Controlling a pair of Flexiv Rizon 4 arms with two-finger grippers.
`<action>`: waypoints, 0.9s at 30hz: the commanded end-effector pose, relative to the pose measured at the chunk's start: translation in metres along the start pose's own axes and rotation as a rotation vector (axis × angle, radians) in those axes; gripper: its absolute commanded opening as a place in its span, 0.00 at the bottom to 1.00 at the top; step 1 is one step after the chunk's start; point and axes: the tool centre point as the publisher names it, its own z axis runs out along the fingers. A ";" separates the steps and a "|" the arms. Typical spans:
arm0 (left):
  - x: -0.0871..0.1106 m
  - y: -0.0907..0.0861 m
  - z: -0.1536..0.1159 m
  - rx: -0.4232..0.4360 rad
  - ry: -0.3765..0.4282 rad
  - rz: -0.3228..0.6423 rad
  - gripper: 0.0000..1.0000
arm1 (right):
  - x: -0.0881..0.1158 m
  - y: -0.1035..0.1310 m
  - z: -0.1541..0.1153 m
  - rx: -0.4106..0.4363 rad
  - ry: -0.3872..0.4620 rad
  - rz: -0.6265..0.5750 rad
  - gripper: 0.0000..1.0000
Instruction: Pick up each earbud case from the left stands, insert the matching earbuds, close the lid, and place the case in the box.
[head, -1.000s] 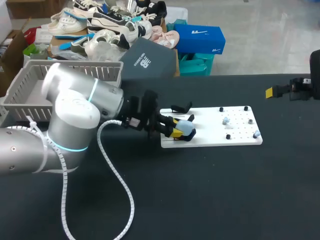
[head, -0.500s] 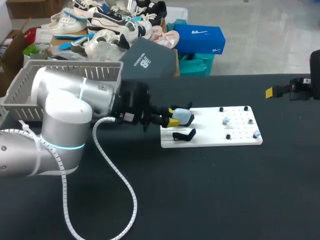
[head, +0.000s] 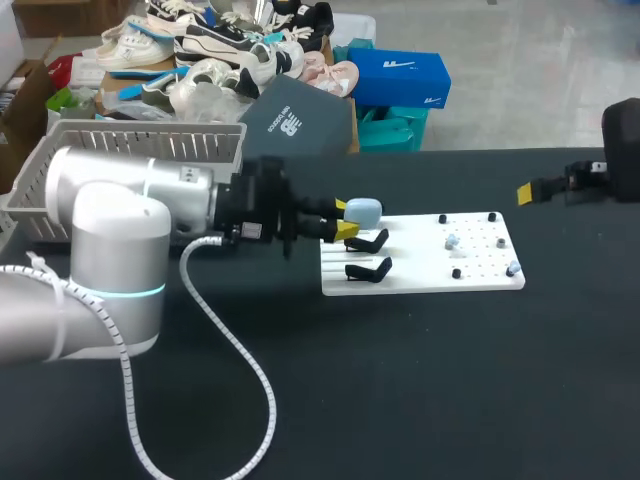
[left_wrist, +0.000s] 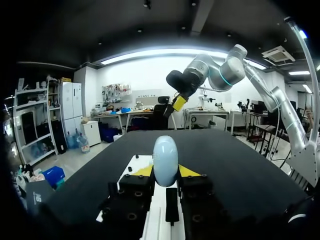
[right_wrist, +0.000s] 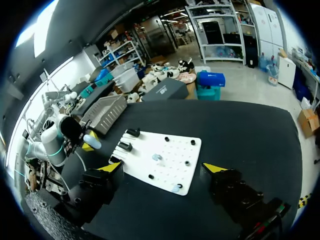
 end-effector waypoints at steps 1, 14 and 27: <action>-0.003 -0.002 0.002 -0.037 -0.010 0.005 0.00 | -0.002 0.010 0.010 -0.017 0.041 -0.029 1.00; -0.020 0.003 0.020 -0.062 -0.030 0.003 0.00 | 0.004 0.059 0.050 -0.097 0.153 -0.154 1.00; -0.025 0.013 0.031 -0.082 -0.014 0.002 0.00 | 0.003 0.085 0.059 -0.119 0.181 -0.205 1.00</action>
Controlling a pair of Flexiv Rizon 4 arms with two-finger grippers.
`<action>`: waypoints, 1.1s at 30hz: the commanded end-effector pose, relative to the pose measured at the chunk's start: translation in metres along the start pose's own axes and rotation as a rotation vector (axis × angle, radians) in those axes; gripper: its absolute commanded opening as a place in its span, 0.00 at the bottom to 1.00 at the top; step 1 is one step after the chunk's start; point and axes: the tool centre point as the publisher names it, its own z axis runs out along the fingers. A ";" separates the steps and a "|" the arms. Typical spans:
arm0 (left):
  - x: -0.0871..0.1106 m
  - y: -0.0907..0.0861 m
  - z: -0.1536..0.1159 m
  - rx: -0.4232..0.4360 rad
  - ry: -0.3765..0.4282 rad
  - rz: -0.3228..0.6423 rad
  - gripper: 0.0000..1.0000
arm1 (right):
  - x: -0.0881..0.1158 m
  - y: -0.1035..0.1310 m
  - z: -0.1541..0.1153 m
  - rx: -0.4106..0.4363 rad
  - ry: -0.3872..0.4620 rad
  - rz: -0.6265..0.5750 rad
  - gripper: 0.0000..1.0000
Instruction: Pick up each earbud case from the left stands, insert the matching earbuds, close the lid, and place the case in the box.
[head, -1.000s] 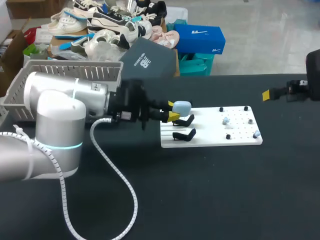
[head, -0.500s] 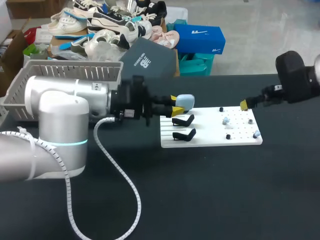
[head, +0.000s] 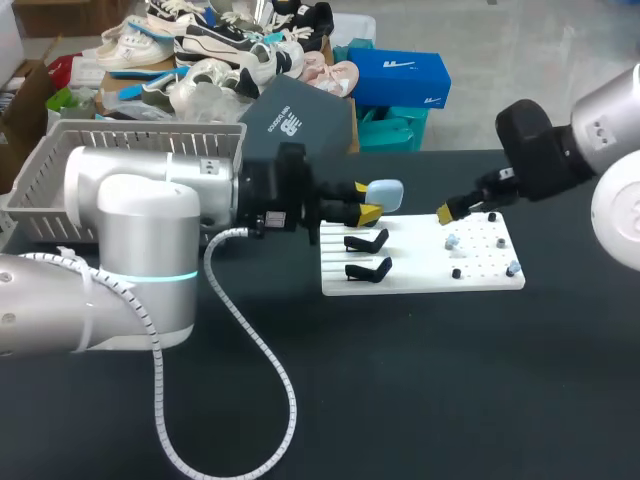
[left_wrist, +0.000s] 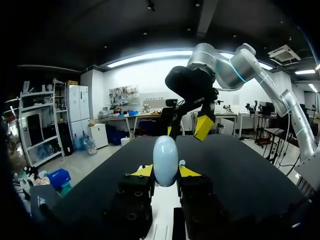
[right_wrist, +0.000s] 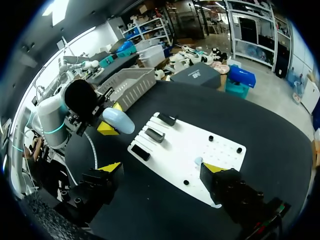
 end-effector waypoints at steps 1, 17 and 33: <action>0.002 0.002 0.007 -0.010 0.002 0.000 0.00 | -0.003 0.002 0.001 -0.013 0.004 -0.006 1.00; -0.001 -0.006 0.024 -0.001 0.008 -0.001 0.00 | -0.013 0.012 0.020 -0.050 0.024 -0.045 1.00; 0.002 -0.017 0.026 0.026 0.013 0.008 0.00 | -0.018 0.012 0.026 -0.065 0.015 -0.054 1.00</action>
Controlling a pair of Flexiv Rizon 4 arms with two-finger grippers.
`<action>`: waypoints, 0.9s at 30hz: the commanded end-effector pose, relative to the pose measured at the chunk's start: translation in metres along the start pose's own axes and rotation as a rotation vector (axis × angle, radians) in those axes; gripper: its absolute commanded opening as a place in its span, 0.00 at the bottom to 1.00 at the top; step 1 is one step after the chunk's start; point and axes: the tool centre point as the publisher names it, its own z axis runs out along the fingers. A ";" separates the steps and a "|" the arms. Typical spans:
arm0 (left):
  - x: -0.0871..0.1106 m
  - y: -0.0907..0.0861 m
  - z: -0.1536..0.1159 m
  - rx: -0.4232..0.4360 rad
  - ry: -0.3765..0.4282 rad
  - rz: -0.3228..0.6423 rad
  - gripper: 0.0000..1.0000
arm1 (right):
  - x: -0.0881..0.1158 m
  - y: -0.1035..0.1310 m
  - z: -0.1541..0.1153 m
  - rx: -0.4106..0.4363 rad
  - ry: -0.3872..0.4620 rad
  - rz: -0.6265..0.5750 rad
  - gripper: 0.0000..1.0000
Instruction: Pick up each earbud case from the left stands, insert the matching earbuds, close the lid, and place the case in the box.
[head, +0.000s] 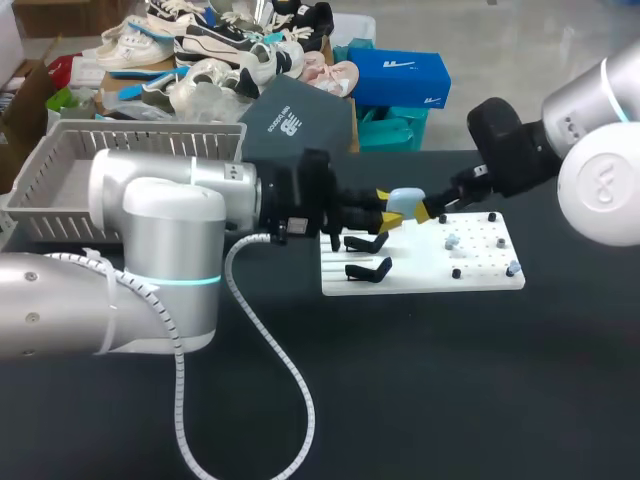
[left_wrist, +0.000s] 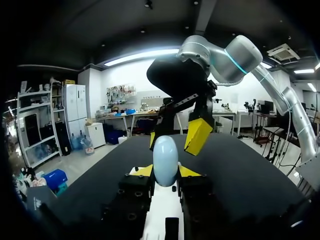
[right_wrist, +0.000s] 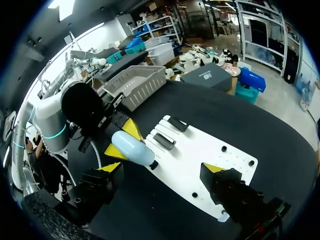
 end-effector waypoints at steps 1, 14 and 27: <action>0.002 -0.003 0.000 0.005 0.002 0.003 0.00 | -0.002 -0.002 0.003 -0.012 -0.001 -0.003 1.00; 0.004 -0.007 0.001 0.019 0.005 0.005 0.00 | -0.003 -0.003 0.002 -0.010 -0.003 -0.004 1.00; 0.010 -0.014 0.000 0.063 0.003 0.042 0.00 | -0.006 -0.006 -0.017 0.034 -0.040 -0.021 1.00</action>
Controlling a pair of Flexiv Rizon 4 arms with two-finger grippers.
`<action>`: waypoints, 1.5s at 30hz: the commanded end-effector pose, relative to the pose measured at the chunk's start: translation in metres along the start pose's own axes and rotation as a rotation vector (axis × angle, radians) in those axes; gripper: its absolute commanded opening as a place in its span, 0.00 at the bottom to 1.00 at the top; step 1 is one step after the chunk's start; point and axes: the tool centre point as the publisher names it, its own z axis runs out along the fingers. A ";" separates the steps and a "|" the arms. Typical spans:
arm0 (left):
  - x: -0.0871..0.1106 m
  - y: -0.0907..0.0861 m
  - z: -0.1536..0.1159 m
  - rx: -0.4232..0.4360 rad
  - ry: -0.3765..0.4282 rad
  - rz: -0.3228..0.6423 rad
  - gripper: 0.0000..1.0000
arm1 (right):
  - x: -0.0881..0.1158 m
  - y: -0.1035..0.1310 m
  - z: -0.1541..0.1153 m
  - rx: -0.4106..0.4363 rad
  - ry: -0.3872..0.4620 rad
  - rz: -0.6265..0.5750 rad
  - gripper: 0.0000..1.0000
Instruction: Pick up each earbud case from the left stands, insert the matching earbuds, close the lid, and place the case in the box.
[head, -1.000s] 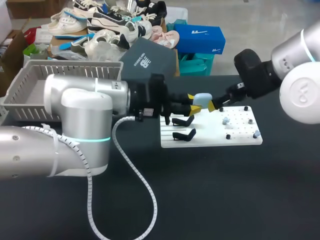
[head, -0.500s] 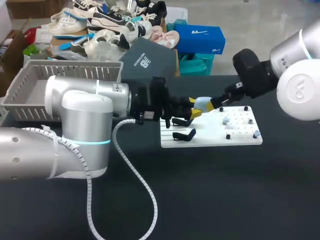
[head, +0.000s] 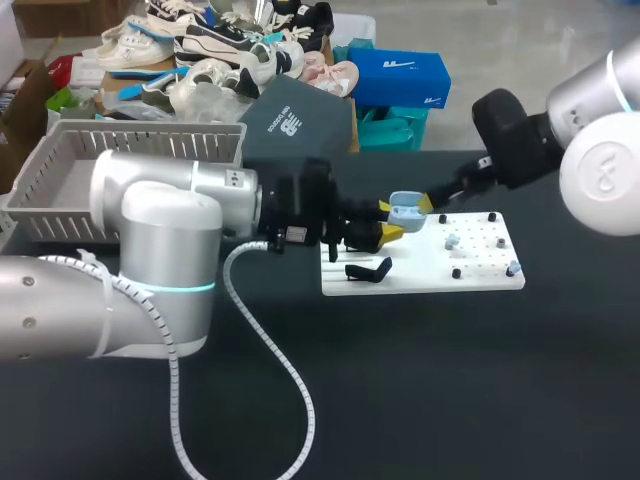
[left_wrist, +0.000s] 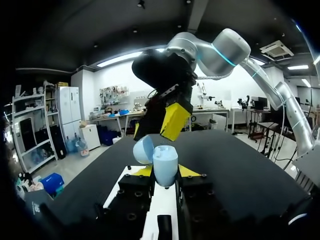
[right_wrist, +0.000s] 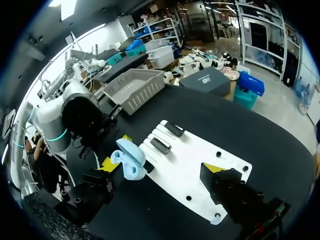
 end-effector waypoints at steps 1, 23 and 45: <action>0.003 -0.001 0.000 0.015 -0.012 0.012 0.00 | 0.005 0.001 -0.011 0.025 -0.028 -0.003 1.00; 0.002 -0.010 -0.005 0.074 -0.177 0.185 0.00 | 0.065 -0.023 -0.060 0.206 -0.147 0.089 1.00; 0.000 -0.006 0.005 0.012 -0.169 0.204 0.00 | 0.088 -0.027 -0.069 0.370 -0.034 0.040 1.00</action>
